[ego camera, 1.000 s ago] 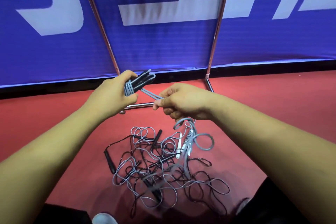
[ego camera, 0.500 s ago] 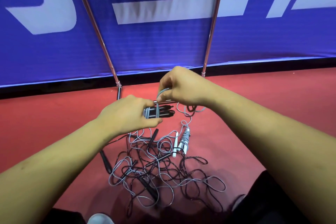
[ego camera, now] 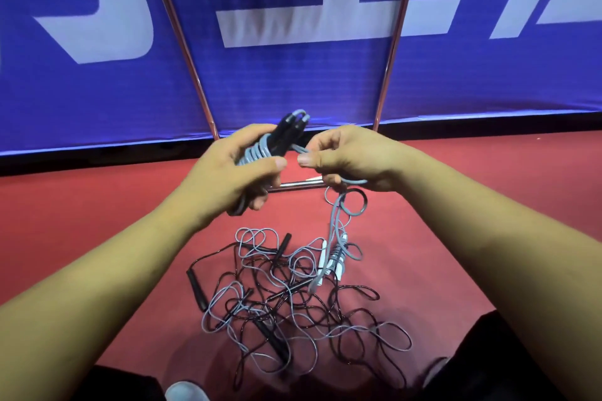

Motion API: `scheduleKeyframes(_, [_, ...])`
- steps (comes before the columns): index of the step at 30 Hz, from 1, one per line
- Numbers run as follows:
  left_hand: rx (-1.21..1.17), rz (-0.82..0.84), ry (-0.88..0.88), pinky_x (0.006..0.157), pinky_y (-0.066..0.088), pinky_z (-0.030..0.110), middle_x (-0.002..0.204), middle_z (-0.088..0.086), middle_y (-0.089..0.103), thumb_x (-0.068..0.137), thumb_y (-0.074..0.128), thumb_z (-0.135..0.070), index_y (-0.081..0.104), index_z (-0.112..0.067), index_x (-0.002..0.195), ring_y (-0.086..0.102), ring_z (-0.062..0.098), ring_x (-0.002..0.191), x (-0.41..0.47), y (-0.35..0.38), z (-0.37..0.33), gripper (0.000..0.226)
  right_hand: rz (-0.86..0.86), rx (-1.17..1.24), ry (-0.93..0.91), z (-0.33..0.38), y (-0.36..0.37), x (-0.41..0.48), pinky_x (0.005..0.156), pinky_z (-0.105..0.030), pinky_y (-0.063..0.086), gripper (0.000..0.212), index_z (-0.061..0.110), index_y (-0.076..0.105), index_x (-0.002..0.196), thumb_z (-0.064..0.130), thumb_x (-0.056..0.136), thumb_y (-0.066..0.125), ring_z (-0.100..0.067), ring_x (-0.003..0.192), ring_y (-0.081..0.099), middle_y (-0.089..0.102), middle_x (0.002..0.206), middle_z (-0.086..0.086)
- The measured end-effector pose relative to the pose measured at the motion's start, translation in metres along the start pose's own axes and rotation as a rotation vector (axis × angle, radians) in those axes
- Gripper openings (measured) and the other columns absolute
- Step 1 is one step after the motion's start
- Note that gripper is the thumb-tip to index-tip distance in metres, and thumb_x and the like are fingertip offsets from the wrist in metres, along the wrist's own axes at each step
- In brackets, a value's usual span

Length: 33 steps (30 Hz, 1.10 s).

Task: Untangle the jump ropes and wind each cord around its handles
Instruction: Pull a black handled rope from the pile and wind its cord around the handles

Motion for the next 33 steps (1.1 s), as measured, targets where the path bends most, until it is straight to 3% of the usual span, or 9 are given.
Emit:
scheduleKeyframes(4, [-0.034, -0.088, -0.080, 0.053, 0.045, 0.037, 0.072, 0.011, 0.063, 0.083, 0.068, -0.022, 0.055, -0.016, 0.096, 0.050, 0.025, 0.046, 0.004, -0.011, 0.005, 0.019, 0.081, 0.005, -0.006, -0.005, 0.021, 0.004, 0.048, -0.024, 0.033, 0.017, 0.014, 0.058, 0.076, 0.016, 0.091, 0.065, -0.011, 0.041, 0.047, 0.040, 0.056, -0.001])
scheduleKeyframes(8, [-0.020, -0.280, -0.118, 0.044, 0.040, 0.024, 0.069, 0.007, 0.064, 0.089, 0.067, -0.014, 0.048, -0.016, 0.094, 0.051, 0.022, 0.041, 0.011, -0.028, 0.007, 0.019, 0.073, -0.088, 0.076, -0.017, 0.024, 0.005, 0.051, -0.024, 0.042, 0.016, 0.012, 0.057, 0.077, 0.008, 0.090, 0.065, -0.014, 0.050, 0.062, 0.050, 0.060, -0.007])
scheduleKeyframes(12, [0.040, -0.472, -0.134, 0.042, 0.040, 0.022, 0.063, 0.002, 0.066, 0.090, 0.068, -0.015, 0.045, -0.022, 0.089, 0.054, 0.019, 0.040, 0.014, -0.072, 0.016, 0.024, 0.024, -0.066, 0.103, -0.021, 0.021, 0.000, 0.050, -0.025, 0.038, 0.010, 0.003, 0.057, 0.084, 0.003, 0.093, 0.059, -0.011, 0.035, 0.047, 0.045, 0.048, 0.001])
scheduleKeyframes(16, [0.154, -0.482, -0.220, 0.053, 0.039, 0.027, 0.068, 0.020, 0.059, 0.086, 0.073, -0.016, 0.043, -0.024, 0.085, 0.057, 0.018, 0.041, 0.011, -0.086, 0.031, 0.031, 0.040, 0.006, -0.015, -0.009, 0.034, 0.000, 0.049, -0.023, 0.033, 0.020, 0.006, 0.056, 0.093, 0.021, 0.103, 0.046, -0.010, 0.033, 0.028, 0.028, 0.047, 0.004])
scheduleKeyframes(20, [0.328, -0.445, -0.263, 0.045, 0.031, 0.023, 0.063, 0.020, 0.062, 0.086, 0.071, -0.017, 0.044, -0.020, 0.092, 0.049, 0.014, 0.032, 0.015, -0.084, 0.038, 0.029, 0.137, -0.127, 0.051, -0.009, 0.047, -0.003, 0.052, -0.028, 0.037, 0.025, 0.011, 0.057, 0.086, 0.018, 0.105, 0.041, -0.013, 0.038, 0.043, 0.035, 0.050, 0.002])
scheduleKeyframes(23, [0.513, -0.389, -0.254, 0.039, 0.029, 0.022, 0.066, 0.013, 0.064, 0.088, 0.069, -0.020, 0.047, -0.019, 0.101, 0.046, 0.010, 0.030, 0.017, -0.082, 0.042, 0.026, 0.111, -0.152, 0.051, -0.004, 0.048, -0.001, 0.052, -0.027, 0.041, 0.029, 0.009, 0.056, 0.079, 0.013, 0.104, 0.042, -0.016, 0.045, 0.049, 0.046, 0.057, -0.002])
scheduleKeyframes(28, [0.733, -0.240, -0.272, 0.047, 0.037, 0.023, 0.073, 0.003, 0.062, 0.091, 0.067, -0.028, 0.053, -0.029, 0.104, 0.065, 0.021, 0.056, 0.020, -0.087, 0.052, 0.019, 0.082, -0.176, -0.002, 0.008, 0.055, -0.003, 0.044, -0.021, 0.028, 0.028, 0.006, 0.057, 0.078, 0.012, 0.102, 0.043, -0.011, 0.037, 0.032, 0.038, 0.045, 0.006])
scheduleKeyframes(31, [0.873, -0.145, -0.299, 0.068, 0.049, 0.034, 0.088, 0.005, 0.064, 0.090, 0.068, -0.028, 0.054, -0.030, 0.110, 0.064, 0.031, 0.079, 0.023, -0.092, 0.061, 0.025, 0.045, -0.168, -0.053, 0.016, 0.060, -0.005, 0.042, -0.018, 0.025, 0.026, 0.002, 0.060, 0.080, 0.012, 0.101, 0.047, -0.012, 0.037, 0.028, 0.033, 0.045, 0.003])
scheduleKeyframes(33, [0.983, -0.097, -0.302, 0.081, 0.050, 0.038, 0.098, 0.003, 0.064, 0.089, 0.069, -0.027, 0.055, -0.029, 0.114, 0.059, 0.029, 0.090, 0.023, -0.093, 0.063, 0.029, -0.012, -0.179, -0.103, 0.021, 0.059, -0.006, 0.042, -0.018, 0.024, 0.025, 0.002, 0.063, 0.080, 0.012, 0.099, 0.050, -0.013, 0.039, 0.027, 0.030, 0.046, 0.000])
Point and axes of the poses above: each hand's wrist, its own x-axis towards the middle knuckle, its own y-axis out of the palm, z = x × y, the point moved 2 cm from there along x, towards the middle knuckle
